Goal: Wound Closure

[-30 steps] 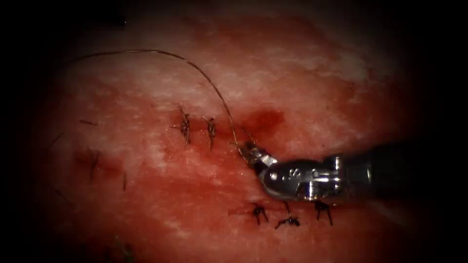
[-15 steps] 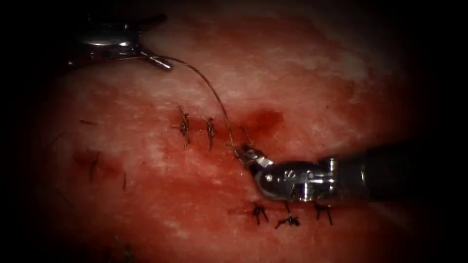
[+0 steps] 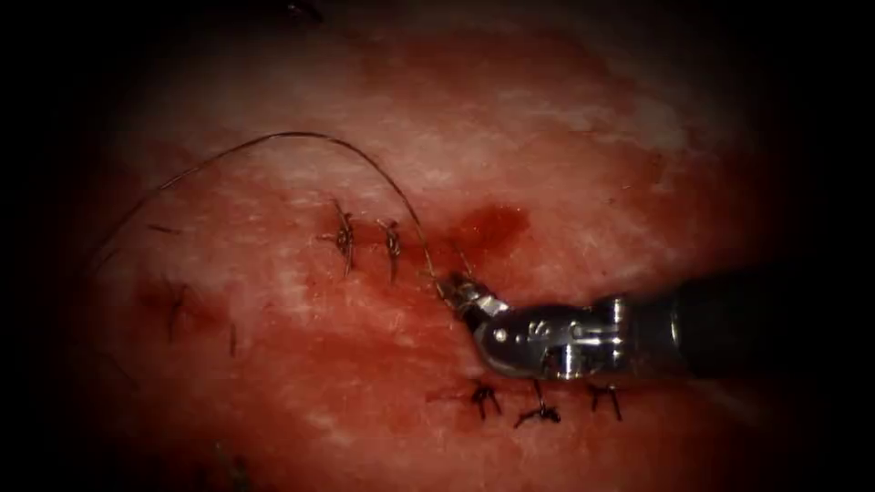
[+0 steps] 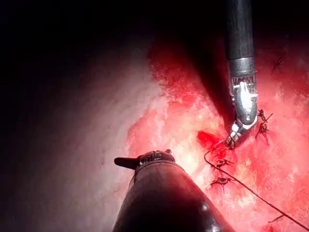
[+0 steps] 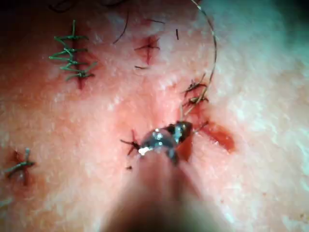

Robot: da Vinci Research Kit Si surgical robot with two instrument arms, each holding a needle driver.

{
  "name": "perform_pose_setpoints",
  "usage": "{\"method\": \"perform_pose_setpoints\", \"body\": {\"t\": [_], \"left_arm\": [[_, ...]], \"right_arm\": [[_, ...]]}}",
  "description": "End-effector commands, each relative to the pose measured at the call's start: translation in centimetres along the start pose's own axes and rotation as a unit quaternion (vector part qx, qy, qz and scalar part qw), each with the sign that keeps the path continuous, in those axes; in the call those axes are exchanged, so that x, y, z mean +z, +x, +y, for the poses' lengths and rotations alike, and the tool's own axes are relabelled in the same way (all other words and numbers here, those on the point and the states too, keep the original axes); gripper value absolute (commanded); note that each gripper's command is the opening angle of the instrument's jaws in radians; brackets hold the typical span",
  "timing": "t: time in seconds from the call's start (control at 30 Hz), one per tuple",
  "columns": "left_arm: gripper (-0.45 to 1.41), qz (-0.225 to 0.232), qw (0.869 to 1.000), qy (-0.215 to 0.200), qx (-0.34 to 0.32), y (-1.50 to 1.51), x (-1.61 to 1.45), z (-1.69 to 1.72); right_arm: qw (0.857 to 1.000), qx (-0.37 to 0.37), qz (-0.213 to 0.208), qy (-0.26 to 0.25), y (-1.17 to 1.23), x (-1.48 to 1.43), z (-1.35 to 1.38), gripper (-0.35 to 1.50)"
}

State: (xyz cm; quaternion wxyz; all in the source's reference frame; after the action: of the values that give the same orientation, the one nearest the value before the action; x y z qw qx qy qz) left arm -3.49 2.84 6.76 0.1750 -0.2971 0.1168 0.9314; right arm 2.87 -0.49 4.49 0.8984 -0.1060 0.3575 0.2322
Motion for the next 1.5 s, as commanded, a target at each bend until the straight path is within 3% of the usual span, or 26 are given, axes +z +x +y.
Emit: {"method": "perform_pose_setpoints", "body": {"t": [0.03,0.2,0.3,0.33,0.47,0.6,0.73,0.87,0.93,0.97,1.0,1.07,1.23,1.4,1.5], "left_arm": [[0.94,-0.006,1.000,0.004,0.005,0.04,0.05,0.03],[0.81,-0.027,0.999,0.021,0.023,0.19,-0.03,0.13],[0.69,0.011,1.000,-0.008,0.020,0.36,-0.13,0.48],[0.68,0.000,1.000,-0.019,0.018,0.49,-0.20,0.77],[0.57,-0.055,0.995,-0.037,0.076,0.66,-0.37,1.36],[0.27,-0.109,0.985,-0.052,0.126,0.66,-0.41,1.71],[0.32,-0.123,0.981,-0.052,0.138,0.63,-0.39,1.88],[0.46,-0.067,0.993,-0.070,0.062,0.61,-0.38,2.04],[0.47,-0.003,0.997,-0.079,-0.019,0.61,-0.36,2.20],[0.49,0.052,0.991,-0.096,-0.076,0.58,-0.32,2.33],[0.49,0.078,0.985,-0.102,-0.115,0.54,-0.30,2.40],[0.49,0.108,0.975,-0.107,-0.162,0.47,-0.24,2.47],[0.56,0.185,0.934,-0.104,-0.286,0.17,-0.03,2.44],[0.54,0.220,0.896,-0.090,-0.374,-0.23,0.23,2.40],[0.52,0.219,0.890,-0.089,-0.390,-0.36,0.30,2.40]], "right_arm": [[1.000,0.000,0.000,0.002,-0.03,0.02,-0.09,-0.35],[1.000,0.000,0.000,0.004,-0.04,0.03,-0.10,-0.35],[1.000,-0.001,-0.001,0.004,-0.04,0.03,-0.10,-0.35],[1.000,0.000,-0.002,0.004,-0.04,0.04,-0.10,-0.35],[1.000,-0.001,-0.002,0.006,-0.03,0.04,-0.10,-0.35],[1.000,-0.001,-0.002,0.006,-0.03,0.04,-0.11,-0.35],[1.000,0.000,-0.002,0.006,-0.03,0.04,-0.10,-0.35],[1.000,0.000,-0.002,0.006,-0.03,0.04,-0.10,-0.35],[1.000,0.000,-0.002,0.006,-0.02,0.05,-0.11,-0.35],[1.000,0.000,-0.002,0.007,-0.01,0.05,-0.12,-0.35],[1.000,0.000,-0.002,0.007,-0.01,0.05,-0.12,-0.35],[1.000,0.000,-0.002,0.007,0.00,0.05,-0.13,-0.35],[1.000,0.000,-0.002,0.007,0.00,0.04,-0.13,-0.35],[1.000,0.000,-0.001,0.008,0.00,0.04,-0.13,-0.35],[1.000,0.000,-0.001,0.008,0.00,0.05,-0.14,-0.35]]}}
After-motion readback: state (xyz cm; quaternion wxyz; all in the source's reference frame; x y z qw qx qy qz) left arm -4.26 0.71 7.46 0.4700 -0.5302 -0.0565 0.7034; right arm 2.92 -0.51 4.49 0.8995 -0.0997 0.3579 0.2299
